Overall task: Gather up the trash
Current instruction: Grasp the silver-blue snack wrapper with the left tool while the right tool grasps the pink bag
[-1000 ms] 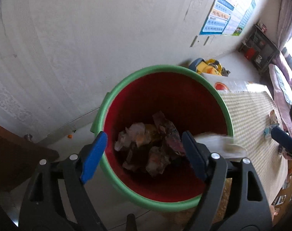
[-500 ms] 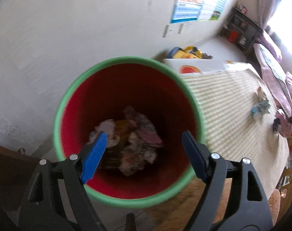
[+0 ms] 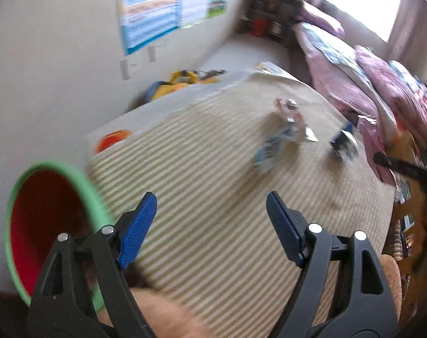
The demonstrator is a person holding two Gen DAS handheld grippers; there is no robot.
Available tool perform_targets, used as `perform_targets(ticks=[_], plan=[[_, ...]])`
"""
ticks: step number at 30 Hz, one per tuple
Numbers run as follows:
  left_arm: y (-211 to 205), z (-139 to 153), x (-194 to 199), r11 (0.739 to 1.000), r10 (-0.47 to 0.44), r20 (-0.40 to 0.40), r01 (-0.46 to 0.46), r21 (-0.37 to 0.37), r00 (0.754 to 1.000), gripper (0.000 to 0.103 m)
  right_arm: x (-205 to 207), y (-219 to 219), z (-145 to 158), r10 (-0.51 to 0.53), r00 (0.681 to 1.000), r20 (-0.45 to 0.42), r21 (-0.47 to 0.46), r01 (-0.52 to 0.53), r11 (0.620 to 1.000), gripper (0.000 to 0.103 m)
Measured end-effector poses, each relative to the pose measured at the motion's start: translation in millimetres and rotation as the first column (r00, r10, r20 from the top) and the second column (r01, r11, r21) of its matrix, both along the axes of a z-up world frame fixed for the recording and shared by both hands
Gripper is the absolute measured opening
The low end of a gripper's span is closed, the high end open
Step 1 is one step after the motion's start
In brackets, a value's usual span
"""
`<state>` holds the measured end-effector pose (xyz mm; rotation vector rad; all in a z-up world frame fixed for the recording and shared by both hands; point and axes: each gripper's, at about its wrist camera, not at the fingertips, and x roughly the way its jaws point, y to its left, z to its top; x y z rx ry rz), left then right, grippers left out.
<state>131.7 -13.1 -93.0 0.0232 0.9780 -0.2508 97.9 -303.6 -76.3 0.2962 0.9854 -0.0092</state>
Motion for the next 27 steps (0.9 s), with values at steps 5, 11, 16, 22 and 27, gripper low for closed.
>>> perform_targets(ticks=[5, 11, 16, 22, 27], plan=[[-55.5, -20.3, 31.6, 0.995, -0.079, 0.002, 0.079, 0.053, 0.997, 0.077, -53.9, 23.8, -6.0, 0.012, 1.0, -0.014, 0.082, -0.011, 0.997, 0.018], [-93.8, -40.6, 60.6, 0.992, -0.107, -0.049, 0.11, 0.063, 0.993, 0.077, -78.0, 45.7, -41.1, 0.062, 0.992, -0.109, 0.115, -0.049, 0.992, 0.021], [-105.4, -66.4, 78.3, 0.987, -0.094, -0.138, 0.11, 0.119, 0.986, 0.04, -77.9, 45.3, -35.9, 0.063, 0.995, -0.079, 0.143, -0.051, 0.988, 0.041], [-88.7, -51.4, 54.0, 0.985, -0.093, -0.102, 0.106, 0.138, 0.99, 0.021, -88.2, 25.7, -35.6, -0.014, 0.998, -0.055, 0.205, 0.025, 0.979, 0.061], [-74.5, -18.3, 10.8, 0.99, -0.11, -0.037, 0.113, 0.084, 0.993, 0.021, -83.9, 22.3, -33.5, -0.034, 0.998, -0.054, 0.211, 0.045, 0.976, 0.066]])
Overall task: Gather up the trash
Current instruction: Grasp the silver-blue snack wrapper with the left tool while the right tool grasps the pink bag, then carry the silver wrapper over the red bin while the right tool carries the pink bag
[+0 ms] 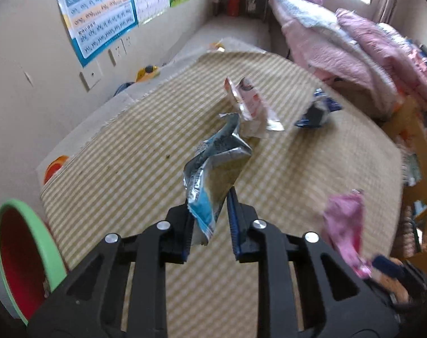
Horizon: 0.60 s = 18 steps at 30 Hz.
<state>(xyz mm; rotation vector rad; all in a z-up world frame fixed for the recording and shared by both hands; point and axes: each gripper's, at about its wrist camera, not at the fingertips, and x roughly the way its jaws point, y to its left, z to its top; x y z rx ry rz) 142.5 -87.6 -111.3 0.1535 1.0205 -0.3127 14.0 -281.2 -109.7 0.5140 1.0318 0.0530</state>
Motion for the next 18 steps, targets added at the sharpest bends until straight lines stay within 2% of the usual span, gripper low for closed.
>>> perform_targets(ticks=[2, 4, 7, 8, 9, 10, 11, 13, 18], plan=[[5.9, 10.0, -16.0, 0.999, 0.001, 0.006, 0.0, -0.044, 1.0, 0.021, 9.9, 2.9, -1.8, 0.005, 1.0, -0.007, -0.015, -0.005, 1.0, 0.071], [12.1, 20.1, -35.5, 0.995, 0.004, 0.008, -0.003, -0.096, 1.0, 0.021, 20.6, 8.6, -3.3, 0.003, 1.0, -0.012, -0.04, -0.004, 0.999, 0.071], [17.7, 32.9, -57.2, 0.993, 0.015, 0.035, -0.011, -0.118, 0.999, 0.021, 32.5, 16.5, -10.1, 0.014, 0.999, -0.047, -0.116, -0.02, 0.993, 0.07], [19.9, 36.2, -63.2, 0.993, 0.021, 0.043, -0.016, -0.115, 0.999, 0.021, 34.9, 19.7, -14.0, 0.025, 0.997, -0.068, -0.137, -0.034, 0.99, 0.068], [24.2, 39.6, -68.1, 0.993, 0.029, 0.049, -0.023, -0.114, 0.998, 0.021, 36.7, 22.9, -18.1, 0.038, 0.996, -0.086, -0.141, -0.05, 0.989, 0.055], [28.5, 42.5, -73.1, 0.993, 0.036, 0.052, -0.03, -0.116, 0.998, 0.021, 37.3, 25.0, -22.1, 0.048, 0.993, -0.105, -0.133, -0.062, 0.989, 0.046], [31.4, 43.9, -75.2, 0.992, 0.041, 0.052, -0.034, -0.119, 0.998, 0.021, 36.6, 25.8, -23.0, 0.05, 0.993, -0.109, -0.125, -0.064, 0.99, 0.046], [39.4, 46.0, -79.0, 0.992, 0.05, 0.054, -0.044, -0.121, 0.997, 0.021, 31.2, 26.8, -15.9, 0.05, 0.994, -0.095, -0.113, -0.06, 0.992, 0.033], [57.9, 47.5, -84.8, 0.988, 0.096, 0.041, -0.09, -0.128, 0.995, 0.021, 9.8, 33.5, 26.8, 0.044, 0.999, 0.02, -0.095, -0.042, 0.995, 0.029]])
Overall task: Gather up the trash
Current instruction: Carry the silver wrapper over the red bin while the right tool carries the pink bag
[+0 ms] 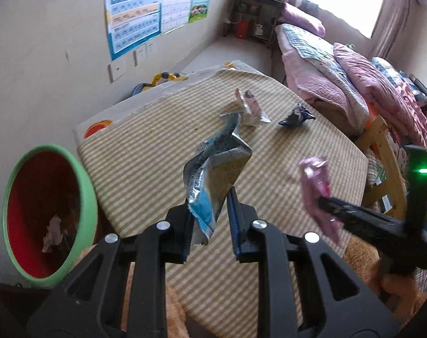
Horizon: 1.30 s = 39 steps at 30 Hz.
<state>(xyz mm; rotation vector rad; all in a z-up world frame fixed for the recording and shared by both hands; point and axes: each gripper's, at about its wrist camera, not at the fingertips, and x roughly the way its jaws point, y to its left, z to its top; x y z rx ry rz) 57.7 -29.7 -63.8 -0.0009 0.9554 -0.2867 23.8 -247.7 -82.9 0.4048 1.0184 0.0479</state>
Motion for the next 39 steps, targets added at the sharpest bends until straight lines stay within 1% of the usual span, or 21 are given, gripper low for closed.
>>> perform_targets(ticks=[2, 6, 13, 16, 20, 31, 39], plan=[[4.1, 0.7, -0.3, 1.0, 0.013, 0.0, -0.013, 0.004, 1.0, 0.021, -8.9, 5.9, 19.0, 0.007, 0.999, 0.05, 0.008, -0.007, 1.0, 0.028], [12.1, 4.8, -3.8, 0.999, 0.03, 0.013, -0.031, 0.011, 0.999, 0.021, -19.0, 19.0, 46.2, 0.024, 0.993, 0.114, 0.012, -0.026, 1.0, 0.028], [25.7, 14.3, -8.6, 0.998, 0.05, 0.058, -0.052, 0.029, 0.997, 0.021, -23.4, 43.1, 71.4, 0.071, 0.983, 0.167, -0.001, -0.071, 0.997, 0.029], [33.4, 14.4, -10.2, 0.997, 0.065, 0.064, -0.067, 0.038, 0.996, 0.021, -21.4, 53.8, 76.5, 0.102, 0.98, 0.173, -0.023, -0.1, 0.995, 0.029], [44.5, 13.0, -10.6, 0.995, 0.086, 0.065, -0.089, 0.044, 0.994, 0.021, -20.3, 64.0, 76.0, 0.126, 0.978, 0.164, -0.015, -0.125, 0.992, 0.029], [72.2, 13.6, -9.5, 0.988, 0.147, 0.076, -0.151, 0.037, 0.986, 0.021, -18.8, 92.3, 85.7, 0.189, 0.965, 0.182, -0.071, -0.179, 0.981, 0.029], [91.2, 10.7, -9.2, 0.982, 0.186, 0.075, -0.189, 0.029, 0.98, 0.021, -14.3, 114.3, 86.4, 0.236, 0.957, 0.17, -0.101, -0.222, 0.97, 0.029]])
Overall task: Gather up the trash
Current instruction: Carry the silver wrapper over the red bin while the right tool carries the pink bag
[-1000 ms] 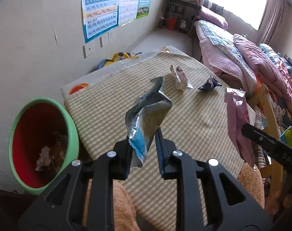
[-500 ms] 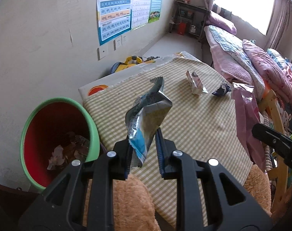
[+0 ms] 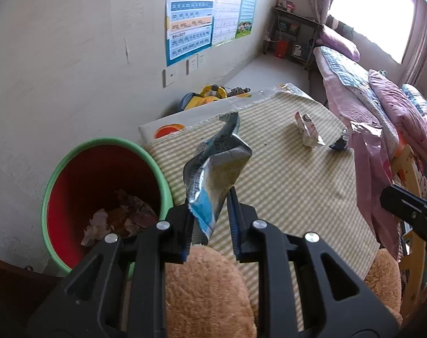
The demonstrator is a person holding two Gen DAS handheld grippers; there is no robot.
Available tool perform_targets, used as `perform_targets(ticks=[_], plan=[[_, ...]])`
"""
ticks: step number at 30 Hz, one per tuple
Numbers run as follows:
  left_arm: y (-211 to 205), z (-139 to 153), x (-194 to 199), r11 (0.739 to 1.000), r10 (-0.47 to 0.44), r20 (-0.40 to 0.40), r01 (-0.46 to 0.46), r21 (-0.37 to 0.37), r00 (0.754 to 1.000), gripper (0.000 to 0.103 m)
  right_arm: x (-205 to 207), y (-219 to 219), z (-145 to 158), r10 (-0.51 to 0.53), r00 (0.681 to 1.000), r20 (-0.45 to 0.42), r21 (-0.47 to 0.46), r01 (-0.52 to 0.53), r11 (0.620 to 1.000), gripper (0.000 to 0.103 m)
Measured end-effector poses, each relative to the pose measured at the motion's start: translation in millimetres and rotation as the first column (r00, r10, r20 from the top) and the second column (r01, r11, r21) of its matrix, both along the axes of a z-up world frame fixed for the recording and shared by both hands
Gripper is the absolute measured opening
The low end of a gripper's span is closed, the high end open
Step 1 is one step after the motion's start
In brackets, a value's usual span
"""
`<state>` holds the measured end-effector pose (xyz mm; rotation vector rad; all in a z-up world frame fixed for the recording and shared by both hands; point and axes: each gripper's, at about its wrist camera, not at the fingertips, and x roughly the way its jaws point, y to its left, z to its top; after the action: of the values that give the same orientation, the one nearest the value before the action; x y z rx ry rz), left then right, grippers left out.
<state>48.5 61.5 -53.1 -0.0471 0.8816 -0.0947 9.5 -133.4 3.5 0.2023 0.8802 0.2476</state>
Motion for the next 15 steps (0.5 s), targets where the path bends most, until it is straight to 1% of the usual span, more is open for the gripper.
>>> perform_targets(ticks=[10, 15], plan=[[33.0, -3.9, -1.4, 0.998, 0.069, 0.003, -0.069, -0.012, 0.998, 0.021, 4.2, 29.2, -2.7, 0.059, 0.998, -0.014, -0.043, -0.06, 0.997, 0.029], [54.7, -10.0, -2.2, 0.993, 0.118, -0.003, -0.118, -0.016, 0.993, 0.021, 6.9, 46.3, -7.9, 0.092, 0.995, -0.029, -0.062, -0.094, 0.994, 0.029]])
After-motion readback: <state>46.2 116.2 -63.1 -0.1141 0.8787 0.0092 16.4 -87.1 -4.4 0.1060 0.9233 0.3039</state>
